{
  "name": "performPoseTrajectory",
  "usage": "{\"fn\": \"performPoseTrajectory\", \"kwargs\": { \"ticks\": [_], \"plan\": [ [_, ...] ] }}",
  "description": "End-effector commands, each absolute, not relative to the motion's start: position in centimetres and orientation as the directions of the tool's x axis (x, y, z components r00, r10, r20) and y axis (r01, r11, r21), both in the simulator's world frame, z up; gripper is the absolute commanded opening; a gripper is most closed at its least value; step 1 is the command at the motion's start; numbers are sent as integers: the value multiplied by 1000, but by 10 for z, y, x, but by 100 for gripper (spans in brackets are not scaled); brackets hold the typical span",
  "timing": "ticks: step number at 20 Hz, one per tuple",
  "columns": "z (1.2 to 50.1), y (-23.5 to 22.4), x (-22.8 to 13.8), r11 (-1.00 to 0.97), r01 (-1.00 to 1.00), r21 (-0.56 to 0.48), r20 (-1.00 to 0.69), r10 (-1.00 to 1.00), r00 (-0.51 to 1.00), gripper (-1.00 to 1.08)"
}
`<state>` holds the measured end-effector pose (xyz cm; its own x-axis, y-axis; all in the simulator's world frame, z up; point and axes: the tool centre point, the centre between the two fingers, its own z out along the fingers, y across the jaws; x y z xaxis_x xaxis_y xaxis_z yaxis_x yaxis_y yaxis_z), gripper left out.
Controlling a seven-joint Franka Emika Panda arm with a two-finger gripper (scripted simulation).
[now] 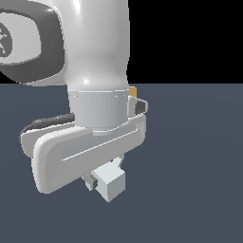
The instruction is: Insert the peg into the horizontal hole in a box.
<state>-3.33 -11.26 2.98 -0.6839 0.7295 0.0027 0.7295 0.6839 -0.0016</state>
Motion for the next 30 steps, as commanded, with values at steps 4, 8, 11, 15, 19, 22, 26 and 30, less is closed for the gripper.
{"fn": "performPoseTrajectory", "kwargs": {
  "ticks": [4, 8, 11, 15, 19, 22, 26, 30],
  "plan": [
    [37, -71, -36, 621, 784, 0, 1, 784, -621, -100],
    [41, -42, -36, 573, 820, 0, 1, 820, -573, -100],
    [44, -20, -35, 536, 844, 0, 1, 844, -536, -100],
    [48, 9, -31, 485, 874, 0, 1, 874, -485, -100],
    [52, 39, -26, 433, 902, 0, 0, 902, -433, -100],
    [55, 59, -20, 394, 919, 0, 0, 919, -394, -100],
    [58, 81, -13, 351, 936, 0, 0, 936, -351, -100],
    [60, 98, -6, 318, 948, 0, 0, 948, -318, -100]
  ]
}}
